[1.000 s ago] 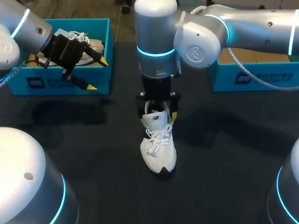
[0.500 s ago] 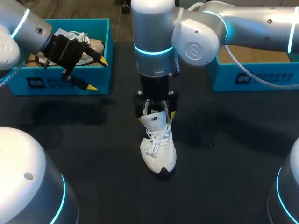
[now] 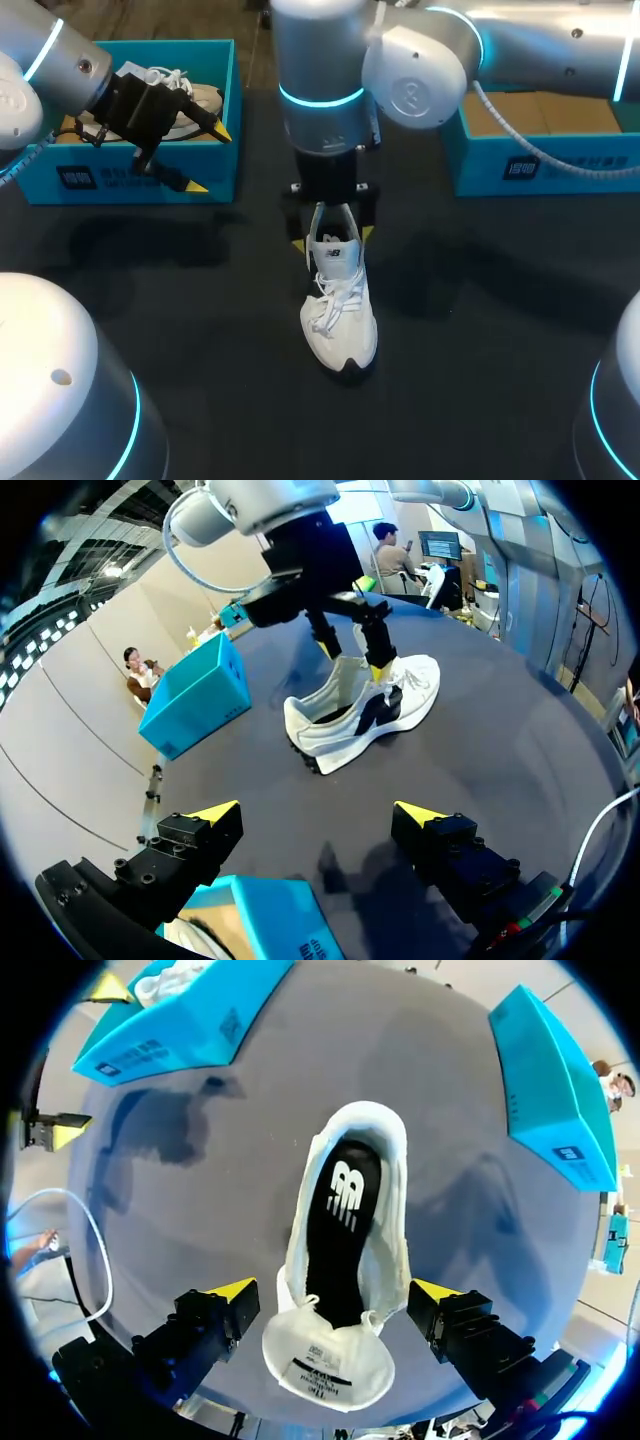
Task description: Take the shoe out of the shoebox, open the shoe tongue, remove and reinsert the insole, then place the shoe into the shoebox
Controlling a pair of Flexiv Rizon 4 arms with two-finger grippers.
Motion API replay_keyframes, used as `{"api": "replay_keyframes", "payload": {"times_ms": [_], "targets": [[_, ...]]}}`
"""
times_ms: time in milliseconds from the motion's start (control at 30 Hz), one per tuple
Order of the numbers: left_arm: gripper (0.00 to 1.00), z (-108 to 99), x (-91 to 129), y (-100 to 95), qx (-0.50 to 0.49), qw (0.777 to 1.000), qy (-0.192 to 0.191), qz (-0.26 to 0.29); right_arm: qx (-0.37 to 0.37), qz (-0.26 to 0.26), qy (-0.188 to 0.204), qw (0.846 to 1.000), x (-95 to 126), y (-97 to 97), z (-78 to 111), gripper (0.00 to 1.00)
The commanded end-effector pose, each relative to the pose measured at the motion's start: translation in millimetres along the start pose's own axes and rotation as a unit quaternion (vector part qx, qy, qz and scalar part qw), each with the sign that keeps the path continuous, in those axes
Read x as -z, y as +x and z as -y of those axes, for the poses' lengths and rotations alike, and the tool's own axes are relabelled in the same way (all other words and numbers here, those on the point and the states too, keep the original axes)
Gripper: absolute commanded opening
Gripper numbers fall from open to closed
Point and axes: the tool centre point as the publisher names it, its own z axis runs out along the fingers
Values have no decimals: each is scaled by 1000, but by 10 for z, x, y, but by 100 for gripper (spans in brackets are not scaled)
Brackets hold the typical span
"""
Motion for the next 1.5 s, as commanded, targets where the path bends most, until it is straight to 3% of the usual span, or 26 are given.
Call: {"api": "replay_keyframes", "payload": {"times_ms": [33, 467, 733, 800, 833, 1000, 1067, 1167, 1200, 1500], "targets": [[100, 8, 5, 9, 0, 1000, -2, 0, 1, 10, -5, 1000, 132, 20, -3, 100], [100, 8, 5, 9, 0, 1000, -2, 0, -11, 29, -29, 999, 530, 96, 131, 100], [100, 8, 5, 9, 0, 1000, -2, 0, -49, 44, -24, 998, 620, 127, 426, 100], [100, 8, 5, 9, 0, 1000, -2, 0, -61, 44, -17, 997, 604, 125, 519, 100], [100, 8, 5, 9, 0, 1000, -2, 0, -67, 43, -14, 997, 593, 126, 557, 90], [100, 8, 5, 9, 0, 1000, -2, 0, -88, 32, -1, 996, 525, 159, 728, 85], [100, 8, 5, 9, 0, 1000, -2, 0, -96, 24, 2, 995, 485, 187, 786, 78], [100, 8, 5, 9, 0, 1000, -2, 0, -104, 13, 4, 994, 393, 219, 832, 84], [100, 8, 5, 9, 0, 1000, -2, 0, -107, 8, 4, 994, 351, 224, 841, 97], [100, 8, 5, 9, 0, 1000, -2, 0, -110, -11, 5, 994, 9, 154, 802, 100]]}}
